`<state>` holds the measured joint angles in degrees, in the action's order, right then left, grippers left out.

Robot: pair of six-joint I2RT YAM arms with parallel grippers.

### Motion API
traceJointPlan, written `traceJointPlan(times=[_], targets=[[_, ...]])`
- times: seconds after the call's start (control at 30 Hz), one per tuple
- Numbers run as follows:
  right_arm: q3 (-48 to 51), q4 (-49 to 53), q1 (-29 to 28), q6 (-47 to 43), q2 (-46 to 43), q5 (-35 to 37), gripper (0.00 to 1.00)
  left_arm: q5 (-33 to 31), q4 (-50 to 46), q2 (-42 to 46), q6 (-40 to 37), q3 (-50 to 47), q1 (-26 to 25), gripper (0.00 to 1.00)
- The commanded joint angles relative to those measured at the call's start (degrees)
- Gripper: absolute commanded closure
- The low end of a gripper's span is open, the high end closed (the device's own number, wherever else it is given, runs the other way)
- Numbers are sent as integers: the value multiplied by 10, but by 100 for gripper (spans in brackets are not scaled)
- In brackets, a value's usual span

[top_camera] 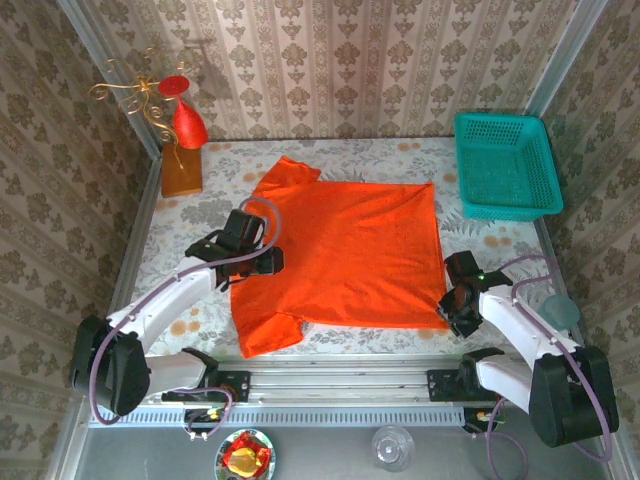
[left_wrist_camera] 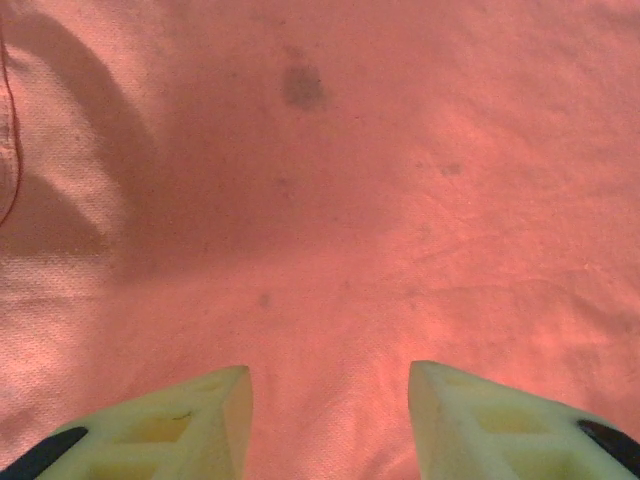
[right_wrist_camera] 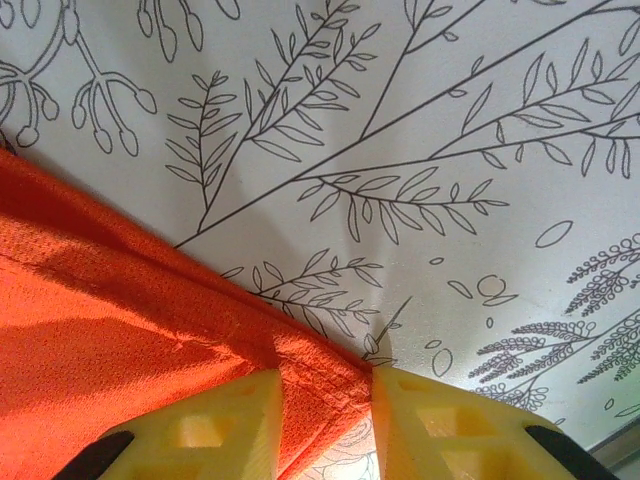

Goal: Fold the inside-out t-shirt
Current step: Fold the T-shirt at the center of the table.

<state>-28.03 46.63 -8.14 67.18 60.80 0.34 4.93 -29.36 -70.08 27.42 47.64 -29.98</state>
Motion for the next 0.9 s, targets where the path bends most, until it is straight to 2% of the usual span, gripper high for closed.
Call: traceJointPlan(times=[0.0,0.17,0.33,0.6,0.87], targets=[[-10,38,1,21,-8,23,69,-14,-12,20,11,2,-4,54],[-22,76,1,38,-26,23,69,-13,-10,18,10,5,-4,54],[-18,72,1,55,-23,15,63,-13,-4,16,10,5,-4,54],[15,-4,1,70,38,-24,63,-16,-6,19,6,1,-3,54],[10,-3,2,64,41,-12,73,-17,-8,27,6,-3,-3,53]])
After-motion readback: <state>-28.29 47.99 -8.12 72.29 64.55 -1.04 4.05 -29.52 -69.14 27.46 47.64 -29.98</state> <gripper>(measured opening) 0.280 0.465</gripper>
